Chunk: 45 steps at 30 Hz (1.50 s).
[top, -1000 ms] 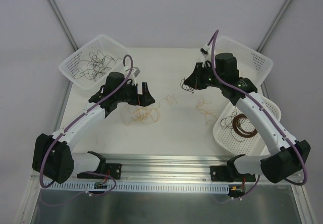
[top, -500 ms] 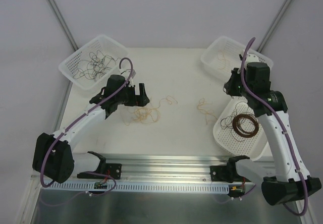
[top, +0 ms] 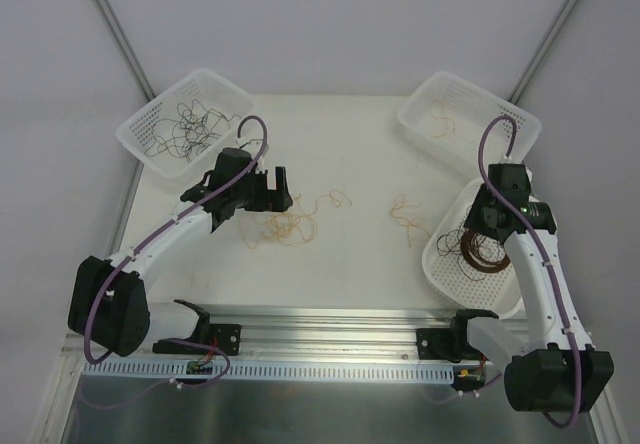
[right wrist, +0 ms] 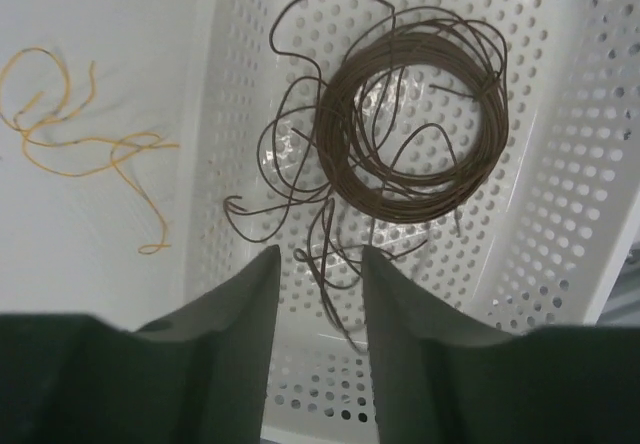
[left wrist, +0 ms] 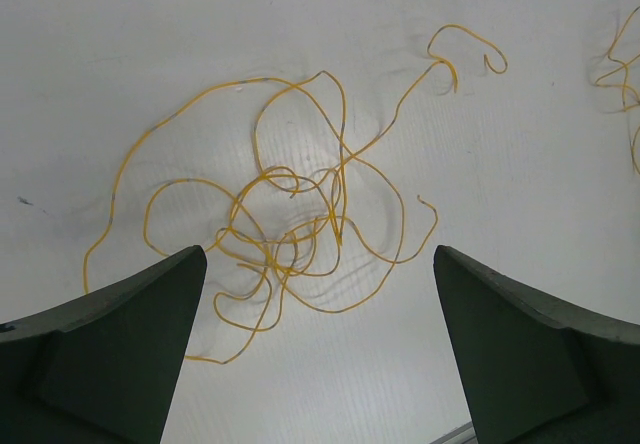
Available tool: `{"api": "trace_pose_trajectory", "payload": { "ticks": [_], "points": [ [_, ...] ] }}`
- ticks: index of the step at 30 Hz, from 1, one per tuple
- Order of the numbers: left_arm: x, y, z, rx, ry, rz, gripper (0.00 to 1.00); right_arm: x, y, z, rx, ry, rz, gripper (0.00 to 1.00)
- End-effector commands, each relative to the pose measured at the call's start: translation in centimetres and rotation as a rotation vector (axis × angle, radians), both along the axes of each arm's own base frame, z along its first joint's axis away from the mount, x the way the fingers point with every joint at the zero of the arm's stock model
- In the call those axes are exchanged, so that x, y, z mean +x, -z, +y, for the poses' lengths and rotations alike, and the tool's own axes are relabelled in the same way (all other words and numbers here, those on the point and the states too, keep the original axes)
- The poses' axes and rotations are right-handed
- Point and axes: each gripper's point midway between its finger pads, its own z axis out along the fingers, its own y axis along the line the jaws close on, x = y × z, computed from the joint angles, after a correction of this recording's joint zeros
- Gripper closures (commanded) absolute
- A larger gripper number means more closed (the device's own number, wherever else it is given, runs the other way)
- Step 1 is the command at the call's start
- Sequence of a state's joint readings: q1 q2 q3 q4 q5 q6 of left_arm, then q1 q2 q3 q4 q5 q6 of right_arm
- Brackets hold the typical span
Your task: Untangle the cables
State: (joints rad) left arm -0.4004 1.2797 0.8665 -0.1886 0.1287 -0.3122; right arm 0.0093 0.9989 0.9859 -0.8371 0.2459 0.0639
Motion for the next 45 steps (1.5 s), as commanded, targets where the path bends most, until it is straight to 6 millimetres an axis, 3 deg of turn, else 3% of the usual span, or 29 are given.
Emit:
{"api": "trace_pose_trajectory", "payload": {
  "ticks": [1,4,10,13,14,17,19,25,33,41,45],
  "points": [
    [0.5,-1.1,-0.2,0.013,0.016,-0.029,0.01,0.0,1.1,-0.1,0.022,0.048,0.011,0.52],
    [0.3,-0.7,0.0,0.02,0.014,-0.022,0.01,0.9,1.5,1.2,0.07,-0.003,-0.009,0.27],
    [0.0,-0.4,-0.1,0.017,0.019,-0.009,0.01,4.0,-1.5,5.3,0.124,-0.216,-0.132,0.08],
    [-0.4,0.2,-0.1,0.017,0.018,0.008,0.01,5.8,-2.7,8.8,0.181,-0.364,-0.16,0.02],
    [-0.5,0.3,0.0,0.018,0.016,0.013,0.01,6.0,-2.8,10.5,0.201,-0.455,-0.152,0.01],
    [-0.7,0.4,0.2,0.021,0.012,0.015,0.01,7.3,-1.9,12.8,0.21,-0.545,-0.094,0.0],
    [-1.1,0.5,0.5,0.024,0.005,0.019,0.01,8.2,-1.1,13.7,0.204,-0.589,-0.066,0.0],
    [-2.1,1.1,1.2,0.036,-0.014,0.036,0.01,10.4,3.8,15.3,0.204,-0.629,0.121,0.0],
    [-2.9,1.4,1.7,0.036,-0.038,0.048,0.01,9.7,10.0,15.8,0.213,-0.639,0.357,0.01],
    [-3.0,1.8,1.9,0.047,-0.046,0.062,0.01,7.9,13.2,16.5,0.218,-0.635,0.473,0.08],
    [-2.9,1.9,1.8,0.05,-0.04,0.069,0.01,6.9,14.4,17.0,0.197,-0.647,0.517,0.19]
  ]
}}
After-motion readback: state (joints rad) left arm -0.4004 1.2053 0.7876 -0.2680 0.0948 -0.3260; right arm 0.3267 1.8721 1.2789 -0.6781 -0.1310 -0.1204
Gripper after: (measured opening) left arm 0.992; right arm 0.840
